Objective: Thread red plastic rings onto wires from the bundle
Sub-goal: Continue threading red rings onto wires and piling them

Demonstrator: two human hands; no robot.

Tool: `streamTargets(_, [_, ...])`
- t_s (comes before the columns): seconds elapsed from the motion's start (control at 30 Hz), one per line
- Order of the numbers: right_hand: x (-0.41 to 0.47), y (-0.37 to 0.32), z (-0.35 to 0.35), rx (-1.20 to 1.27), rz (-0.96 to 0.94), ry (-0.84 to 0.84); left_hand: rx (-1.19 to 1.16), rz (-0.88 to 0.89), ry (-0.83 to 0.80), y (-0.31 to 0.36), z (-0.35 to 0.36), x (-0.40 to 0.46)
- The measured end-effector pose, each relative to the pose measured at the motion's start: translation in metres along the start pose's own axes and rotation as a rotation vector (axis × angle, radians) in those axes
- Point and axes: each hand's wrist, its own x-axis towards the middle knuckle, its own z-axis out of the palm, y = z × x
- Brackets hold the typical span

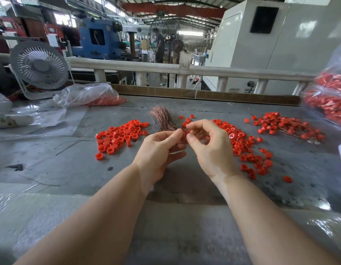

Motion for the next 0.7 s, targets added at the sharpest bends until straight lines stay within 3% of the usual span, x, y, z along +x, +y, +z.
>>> streamTargets(0.13, [-0.0023, -0.003, 0.0004, -0.049, -0.123, -0.062, -0.001, -0.01, -0.002, -0.0002, -0.0013, 0.001])
streamTargets(0.7, [0.0011, 0.0009, -0.0003, -0.068, -0.135, -0.006, -0.009, -0.033, -0.037, 0.007, 0.0004, -0.0027])
